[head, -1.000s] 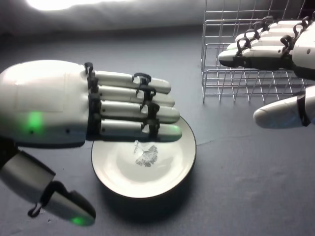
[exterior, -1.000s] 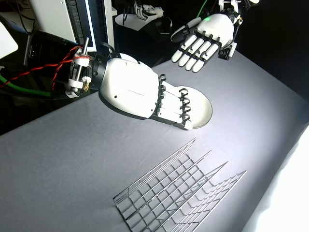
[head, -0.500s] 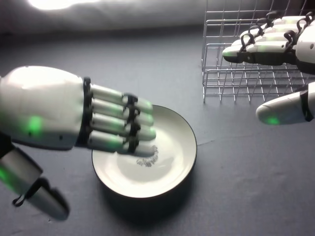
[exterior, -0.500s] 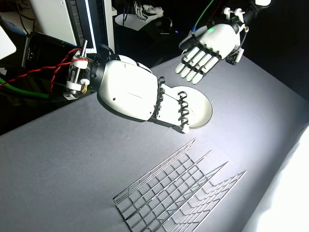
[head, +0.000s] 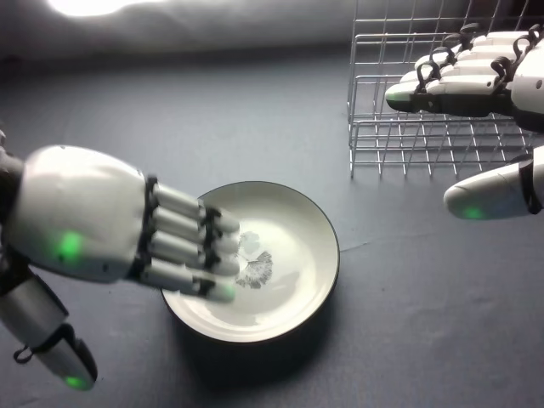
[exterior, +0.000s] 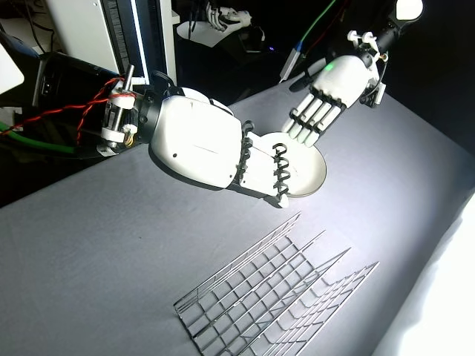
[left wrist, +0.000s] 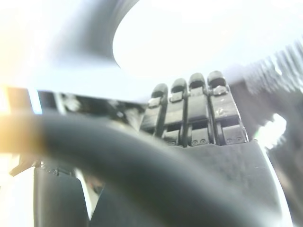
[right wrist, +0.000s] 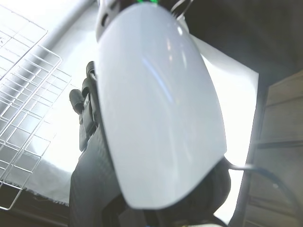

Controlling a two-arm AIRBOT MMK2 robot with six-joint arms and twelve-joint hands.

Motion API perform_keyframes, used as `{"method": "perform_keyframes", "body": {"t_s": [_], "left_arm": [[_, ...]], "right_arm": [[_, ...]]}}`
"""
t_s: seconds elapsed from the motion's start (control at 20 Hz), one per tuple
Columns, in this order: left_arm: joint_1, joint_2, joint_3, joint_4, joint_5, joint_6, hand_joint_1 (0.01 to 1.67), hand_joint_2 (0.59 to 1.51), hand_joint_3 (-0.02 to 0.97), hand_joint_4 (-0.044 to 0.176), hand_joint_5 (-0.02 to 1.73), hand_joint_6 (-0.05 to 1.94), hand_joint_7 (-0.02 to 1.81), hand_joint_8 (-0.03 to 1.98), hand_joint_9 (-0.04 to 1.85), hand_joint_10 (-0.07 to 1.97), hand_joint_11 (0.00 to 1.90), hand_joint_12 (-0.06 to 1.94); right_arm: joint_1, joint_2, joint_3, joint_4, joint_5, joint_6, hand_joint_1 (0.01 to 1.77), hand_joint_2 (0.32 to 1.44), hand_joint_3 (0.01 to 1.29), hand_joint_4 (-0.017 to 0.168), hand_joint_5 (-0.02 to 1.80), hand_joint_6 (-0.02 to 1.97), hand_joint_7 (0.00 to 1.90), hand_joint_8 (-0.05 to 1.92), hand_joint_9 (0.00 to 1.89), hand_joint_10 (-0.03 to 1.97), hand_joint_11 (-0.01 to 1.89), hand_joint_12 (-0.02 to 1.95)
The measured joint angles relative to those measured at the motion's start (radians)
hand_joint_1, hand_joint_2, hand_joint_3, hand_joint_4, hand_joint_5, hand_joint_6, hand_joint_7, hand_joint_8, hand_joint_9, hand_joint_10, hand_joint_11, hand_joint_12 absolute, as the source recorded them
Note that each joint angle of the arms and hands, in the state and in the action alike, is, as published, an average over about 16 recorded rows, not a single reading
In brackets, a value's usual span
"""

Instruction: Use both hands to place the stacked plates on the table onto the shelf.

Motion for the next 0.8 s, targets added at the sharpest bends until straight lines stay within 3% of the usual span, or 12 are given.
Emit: {"method": "perform_keyframes", "body": {"t_s": [0.4, 0.8], "left_arm": [[0.025, -0.05, 0.068, 0.053, 0.039, -0.035, 0.02, 1.068, 0.001, 0.004, 0.02, 0.01, 0.02, -0.02, 0.01, 0.01, 0.01, -0.02], [0.048, -0.075, 0.128, 0.06, 0.024, -0.072, 0.02, 1.066, 0.0, 0.004, 0.03, 0.01, 0.02, -0.01, 0.02, 0.01, 0.01, -0.02]], "right_arm": [[-0.006, 0.0, 0.001, -0.006, 0.012, -0.002, 0.02, 1.14, 0.01, -0.001, 0.1, 0.02, 0.09, 0.01, 0.07, 0.02, 0.02, 0.41], [-0.011, 0.0, 0.001, -0.014, 0.028, -0.005, 0.02, 1.12, 0.01, -0.001, 0.1, 0.02, 0.08, 0.01, 0.06, 0.02, 0.02, 0.36]]}}
